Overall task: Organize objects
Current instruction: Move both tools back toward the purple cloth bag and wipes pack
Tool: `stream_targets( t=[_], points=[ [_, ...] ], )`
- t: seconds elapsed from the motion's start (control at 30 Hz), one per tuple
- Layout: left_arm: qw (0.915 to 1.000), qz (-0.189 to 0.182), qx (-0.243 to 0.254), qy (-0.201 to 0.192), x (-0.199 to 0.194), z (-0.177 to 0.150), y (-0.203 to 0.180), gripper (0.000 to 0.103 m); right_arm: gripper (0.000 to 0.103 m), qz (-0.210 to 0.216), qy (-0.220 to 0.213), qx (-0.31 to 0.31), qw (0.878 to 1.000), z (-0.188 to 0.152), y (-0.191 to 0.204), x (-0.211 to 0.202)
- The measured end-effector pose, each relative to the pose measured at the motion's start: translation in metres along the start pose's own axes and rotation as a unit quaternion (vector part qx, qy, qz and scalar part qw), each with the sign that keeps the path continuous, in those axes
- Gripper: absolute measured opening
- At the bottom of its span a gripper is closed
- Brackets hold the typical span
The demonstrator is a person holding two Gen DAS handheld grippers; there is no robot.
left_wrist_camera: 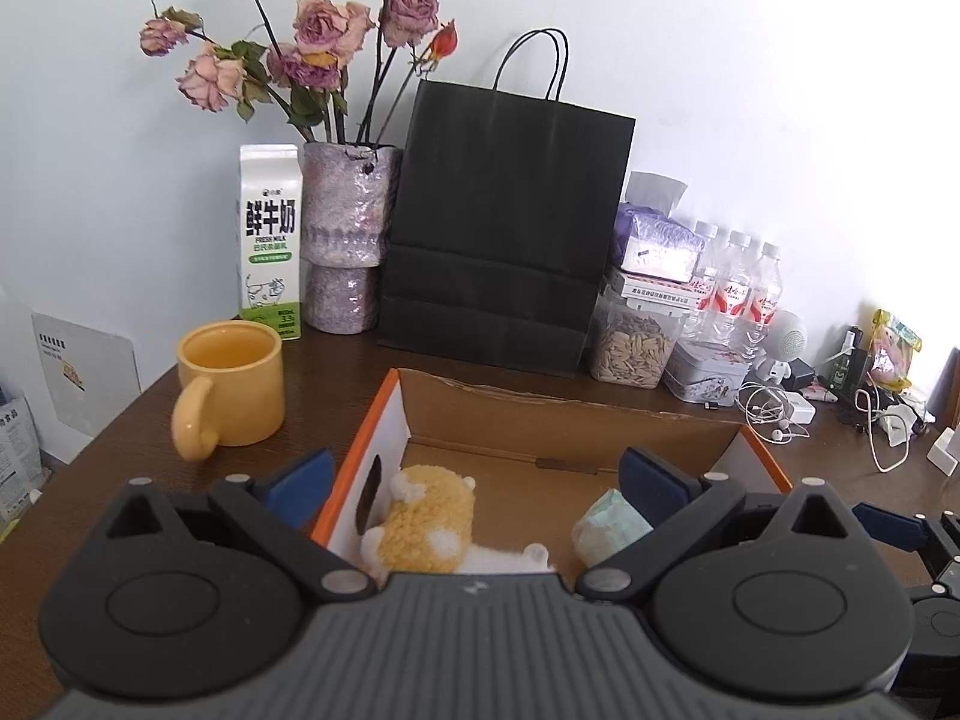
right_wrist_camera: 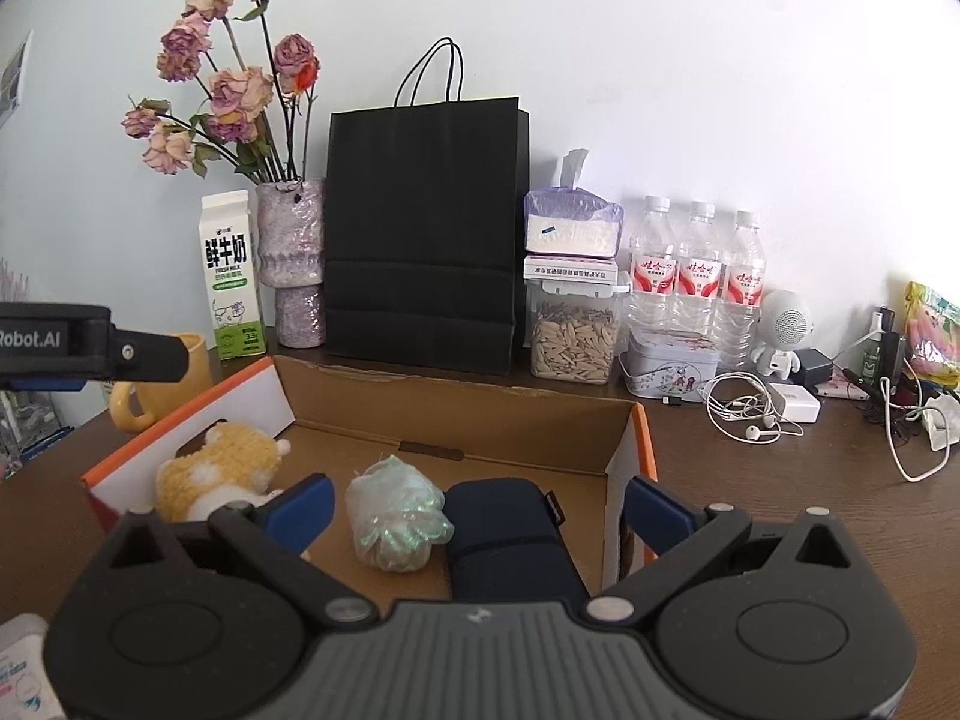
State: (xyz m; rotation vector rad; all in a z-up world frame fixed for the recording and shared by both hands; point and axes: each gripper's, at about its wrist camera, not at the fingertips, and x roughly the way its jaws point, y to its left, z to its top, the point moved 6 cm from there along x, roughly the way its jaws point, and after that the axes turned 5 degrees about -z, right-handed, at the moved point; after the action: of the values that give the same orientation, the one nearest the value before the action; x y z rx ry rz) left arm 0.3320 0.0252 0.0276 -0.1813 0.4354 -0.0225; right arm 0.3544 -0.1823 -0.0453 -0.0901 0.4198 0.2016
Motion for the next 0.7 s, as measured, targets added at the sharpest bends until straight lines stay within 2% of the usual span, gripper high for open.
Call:
stream_targets(
  t=[0.33,0.7],
  points=[
    [0.9997,0.009,0.021,0.008,-0.048,-0.028,0.008,0.103,0.103,0.008,0.003,-0.008,1.000,-0.028,0.003,-0.050],
    [0.9987,0.022,0.040,0.023,-0.086,-0.069,0.023,0.103,0.103,0.018,0.024,-0.030,0.999,-0.070,0.012,-0.087]
  ],
)
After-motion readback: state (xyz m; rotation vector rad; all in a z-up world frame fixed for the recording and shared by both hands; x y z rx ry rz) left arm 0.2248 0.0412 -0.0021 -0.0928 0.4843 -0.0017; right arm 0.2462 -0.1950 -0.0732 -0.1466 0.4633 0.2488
